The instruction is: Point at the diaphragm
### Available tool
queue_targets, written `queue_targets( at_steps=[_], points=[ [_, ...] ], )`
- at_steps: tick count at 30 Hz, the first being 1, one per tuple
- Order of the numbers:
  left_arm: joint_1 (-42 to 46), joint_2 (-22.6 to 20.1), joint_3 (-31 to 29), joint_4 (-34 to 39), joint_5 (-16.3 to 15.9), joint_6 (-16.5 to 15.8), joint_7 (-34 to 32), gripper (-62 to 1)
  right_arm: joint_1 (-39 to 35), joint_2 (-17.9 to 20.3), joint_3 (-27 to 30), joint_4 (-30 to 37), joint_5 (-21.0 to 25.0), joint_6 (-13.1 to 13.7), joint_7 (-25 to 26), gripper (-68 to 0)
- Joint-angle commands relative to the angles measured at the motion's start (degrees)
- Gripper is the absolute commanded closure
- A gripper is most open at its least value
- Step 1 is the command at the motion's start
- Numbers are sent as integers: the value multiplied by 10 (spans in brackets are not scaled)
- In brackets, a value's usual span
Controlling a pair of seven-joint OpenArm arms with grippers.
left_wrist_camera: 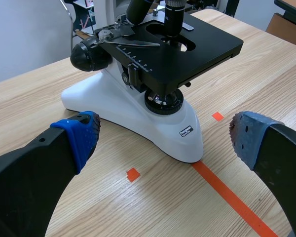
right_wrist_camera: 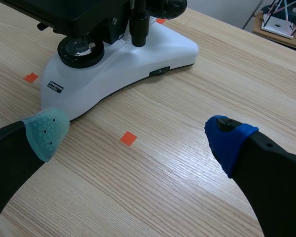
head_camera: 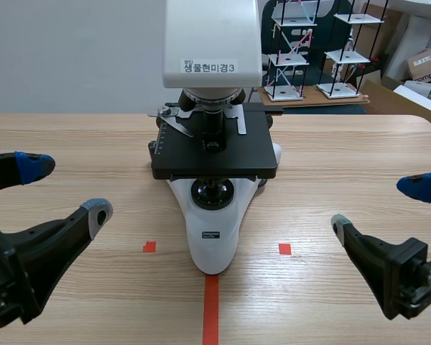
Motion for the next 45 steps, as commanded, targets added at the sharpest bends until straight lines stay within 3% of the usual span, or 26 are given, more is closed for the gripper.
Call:
queue_targets(
  at_steps=[1,23,25,30,31,40,45],
  points=[
    [2,3,-5,3,-4,-1,-8,-553,0,4,5,7,6,0,10,-604],
    [2,3,-5,3,-3,-1,-8,-548,0,4,5,7,6,0,10,-604],
    [2,3,-5,2,-3,-1,-8,-452,0,4,5,7,6,0,10,-604],
    [2,3,-1,-24,1,-2,-11,-49,0,4,5,7,6,0,10,-604],
    [2,3,2,-34,8,-2,-16,-13,0,4,5,7,6,0,10,-604],
    [-9,3,62,-182,148,-4,-239,-17,0,4,5,7,6,0,10,-604],
    [-67,3,92,-266,167,-4,-268,-17,0,4,5,7,6,0,10,-604]
  ],
)
